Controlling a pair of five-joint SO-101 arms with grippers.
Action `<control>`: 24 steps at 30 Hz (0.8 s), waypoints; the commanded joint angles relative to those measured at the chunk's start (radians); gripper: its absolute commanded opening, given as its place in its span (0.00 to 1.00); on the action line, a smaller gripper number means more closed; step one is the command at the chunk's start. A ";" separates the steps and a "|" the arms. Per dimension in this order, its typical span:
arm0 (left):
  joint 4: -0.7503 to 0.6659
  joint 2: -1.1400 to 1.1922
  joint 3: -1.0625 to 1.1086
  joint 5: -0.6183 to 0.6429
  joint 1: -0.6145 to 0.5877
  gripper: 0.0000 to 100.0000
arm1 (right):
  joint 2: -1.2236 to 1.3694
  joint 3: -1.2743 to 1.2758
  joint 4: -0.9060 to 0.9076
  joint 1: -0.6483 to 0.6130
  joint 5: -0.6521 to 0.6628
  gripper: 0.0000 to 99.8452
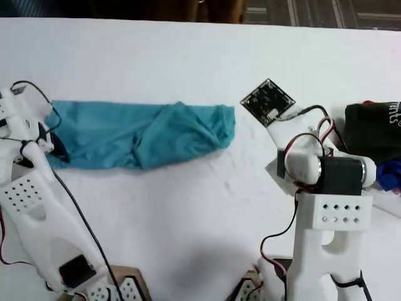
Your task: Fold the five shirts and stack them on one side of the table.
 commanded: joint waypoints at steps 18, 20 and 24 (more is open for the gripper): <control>0.020 0.044 -0.087 0.293 0.232 0.03 | -0.025 -0.005 -0.013 0.012 0.011 0.02; 0.020 -0.008 -0.125 0.293 0.273 0.03 | -0.025 -0.005 -0.013 0.012 0.011 0.02; 0.018 -0.141 -0.173 0.290 0.430 0.03 | -0.025 -0.005 -0.013 0.013 0.011 0.02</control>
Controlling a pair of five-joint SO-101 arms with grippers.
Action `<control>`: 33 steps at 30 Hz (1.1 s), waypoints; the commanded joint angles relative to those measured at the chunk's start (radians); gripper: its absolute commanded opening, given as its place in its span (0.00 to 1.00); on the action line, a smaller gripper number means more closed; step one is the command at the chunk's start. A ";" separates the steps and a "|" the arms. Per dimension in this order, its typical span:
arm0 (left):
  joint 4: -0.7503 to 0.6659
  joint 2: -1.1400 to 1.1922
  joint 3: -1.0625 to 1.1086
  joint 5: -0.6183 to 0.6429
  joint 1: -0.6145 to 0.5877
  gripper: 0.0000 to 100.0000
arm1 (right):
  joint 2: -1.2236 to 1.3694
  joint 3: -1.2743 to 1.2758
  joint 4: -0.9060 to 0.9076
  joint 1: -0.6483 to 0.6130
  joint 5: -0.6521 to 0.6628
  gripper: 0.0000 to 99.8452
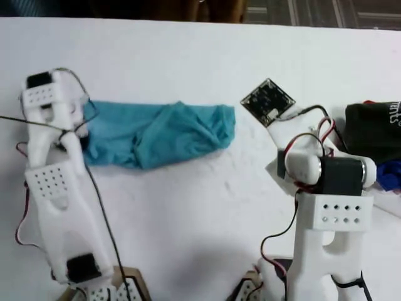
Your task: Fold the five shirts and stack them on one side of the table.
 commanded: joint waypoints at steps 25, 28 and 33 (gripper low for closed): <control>0.012 -0.095 -0.340 -0.292 0.267 0.03 | -0.025 -0.005 -0.050 0.231 0.011 0.02; 0.014 -0.146 -0.340 -0.358 0.141 0.03 | -0.025 -0.005 -0.088 0.226 0.011 0.02; 0.015 -0.250 -0.298 -0.500 0.041 0.03 | -0.021 -0.005 -0.139 0.226 0.011 0.02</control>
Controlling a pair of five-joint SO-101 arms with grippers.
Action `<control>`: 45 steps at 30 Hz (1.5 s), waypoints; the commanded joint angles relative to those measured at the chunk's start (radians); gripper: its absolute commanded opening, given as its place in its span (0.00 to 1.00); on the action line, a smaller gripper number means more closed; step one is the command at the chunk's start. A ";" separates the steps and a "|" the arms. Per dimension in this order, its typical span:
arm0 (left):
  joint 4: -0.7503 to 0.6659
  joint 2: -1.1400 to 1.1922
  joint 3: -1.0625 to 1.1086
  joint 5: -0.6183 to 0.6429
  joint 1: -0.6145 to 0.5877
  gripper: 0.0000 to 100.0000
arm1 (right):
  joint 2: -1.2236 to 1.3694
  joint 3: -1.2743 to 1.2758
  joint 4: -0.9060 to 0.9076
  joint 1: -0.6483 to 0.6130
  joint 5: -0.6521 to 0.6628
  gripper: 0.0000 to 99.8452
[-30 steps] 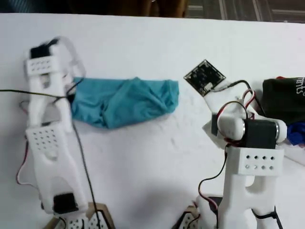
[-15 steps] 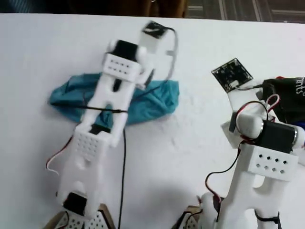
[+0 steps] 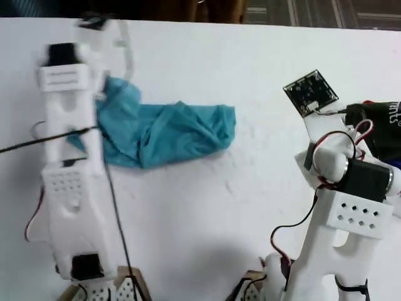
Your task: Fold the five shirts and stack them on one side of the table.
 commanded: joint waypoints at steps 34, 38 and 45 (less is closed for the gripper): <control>0.012 -0.078 0.386 -0.341 -0.135 0.27 | -0.016 0.002 -0.022 -0.070 0.005 0.02; -0.006 -0.089 0.423 -0.552 -0.109 0.27 | -0.016 0.002 -0.022 -0.070 0.005 0.02; -0.132 -0.063 0.369 -0.707 -0.103 0.27 | -0.016 0.000 -0.022 -0.070 0.005 0.02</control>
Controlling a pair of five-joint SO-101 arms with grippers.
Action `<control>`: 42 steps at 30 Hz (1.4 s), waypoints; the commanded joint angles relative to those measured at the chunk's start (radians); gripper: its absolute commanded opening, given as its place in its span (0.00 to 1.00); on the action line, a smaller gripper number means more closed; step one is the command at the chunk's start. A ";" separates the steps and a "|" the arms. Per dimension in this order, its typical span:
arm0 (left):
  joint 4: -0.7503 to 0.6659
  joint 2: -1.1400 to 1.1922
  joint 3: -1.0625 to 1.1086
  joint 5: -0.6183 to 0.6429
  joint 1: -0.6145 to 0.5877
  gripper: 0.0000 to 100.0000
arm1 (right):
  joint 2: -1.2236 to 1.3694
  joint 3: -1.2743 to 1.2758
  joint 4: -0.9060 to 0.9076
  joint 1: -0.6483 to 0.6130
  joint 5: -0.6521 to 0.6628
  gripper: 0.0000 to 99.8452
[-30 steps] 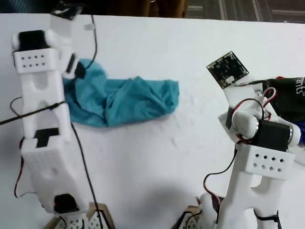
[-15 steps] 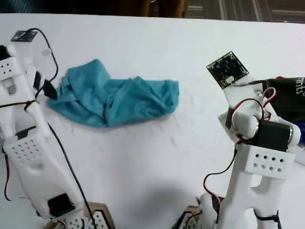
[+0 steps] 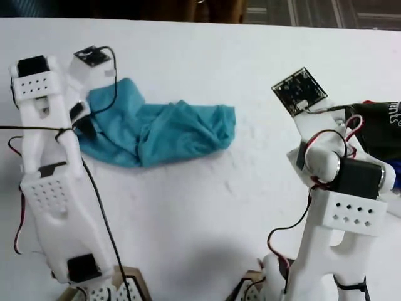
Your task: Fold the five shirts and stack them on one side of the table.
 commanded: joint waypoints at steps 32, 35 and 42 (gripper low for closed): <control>0.021 0.328 -0.452 -0.032 -0.160 0.02 | -0.018 -0.008 -0.008 -0.005 0.003 0.02; -0.028 0.328 -0.392 -0.025 -0.199 0.03 | -0.018 -0.008 -0.008 -0.005 0.003 0.02; 0.002 0.315 -0.387 0.057 -0.212 0.06 | -0.018 -0.008 -0.008 -0.005 0.003 0.02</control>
